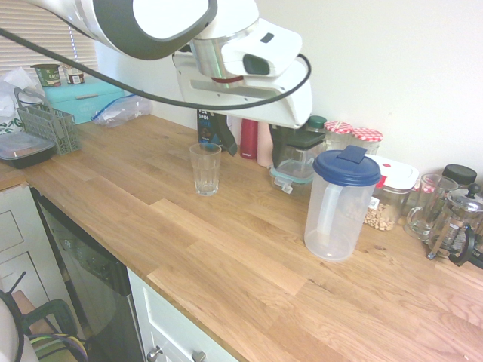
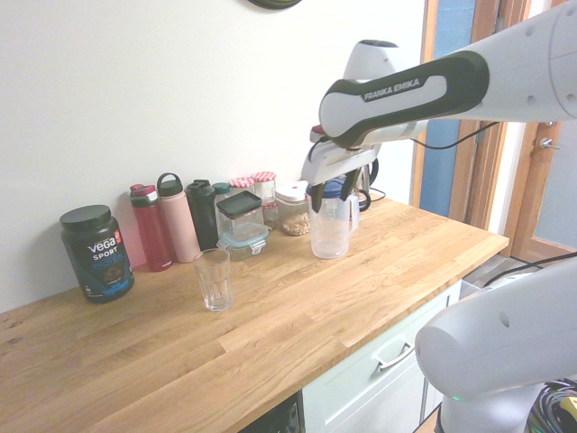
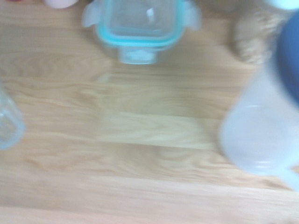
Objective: Pour me some water
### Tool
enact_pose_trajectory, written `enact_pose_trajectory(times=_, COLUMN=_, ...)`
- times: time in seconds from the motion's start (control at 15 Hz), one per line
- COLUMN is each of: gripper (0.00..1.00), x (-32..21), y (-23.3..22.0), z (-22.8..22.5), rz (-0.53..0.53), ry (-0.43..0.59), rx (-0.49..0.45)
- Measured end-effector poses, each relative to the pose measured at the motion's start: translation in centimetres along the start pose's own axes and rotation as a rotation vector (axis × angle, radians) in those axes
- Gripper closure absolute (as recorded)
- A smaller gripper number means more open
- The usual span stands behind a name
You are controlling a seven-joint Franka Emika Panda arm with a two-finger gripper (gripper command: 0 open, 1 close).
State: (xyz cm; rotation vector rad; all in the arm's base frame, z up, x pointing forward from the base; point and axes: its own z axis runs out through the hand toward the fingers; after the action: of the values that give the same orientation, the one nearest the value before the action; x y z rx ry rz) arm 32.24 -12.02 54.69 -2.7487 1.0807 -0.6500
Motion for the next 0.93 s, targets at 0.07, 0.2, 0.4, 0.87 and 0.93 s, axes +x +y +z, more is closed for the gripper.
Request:
enact_pose_trajectory(times=0.07, gripper=0.0, x=0.7, y=1.7, z=0.1, rz=0.009, ry=0.006, rx=0.001)
enact_pose_trajectory(times=0.2, gripper=0.0, x=1.9, y=4.2, z=1.0, rz=0.034, ry=0.024, rx=0.007)
enact_pose_trajectory(times=0.4, gripper=0.0, x=3.8, y=5.5, z=3.5, rz=0.056, ry=0.031, rx=0.007)
enact_pose_trajectory(times=0.87, gripper=1.0, x=10.3, y=4.3, z=8.8, rz=0.051, ry=0.006, rx=-0.026)
enact_pose_trajectory(times=0.93, gripper=1.0, x=11.0, y=4.0, z=9.5, rz=0.045, ry=0.001, rx=-0.027)
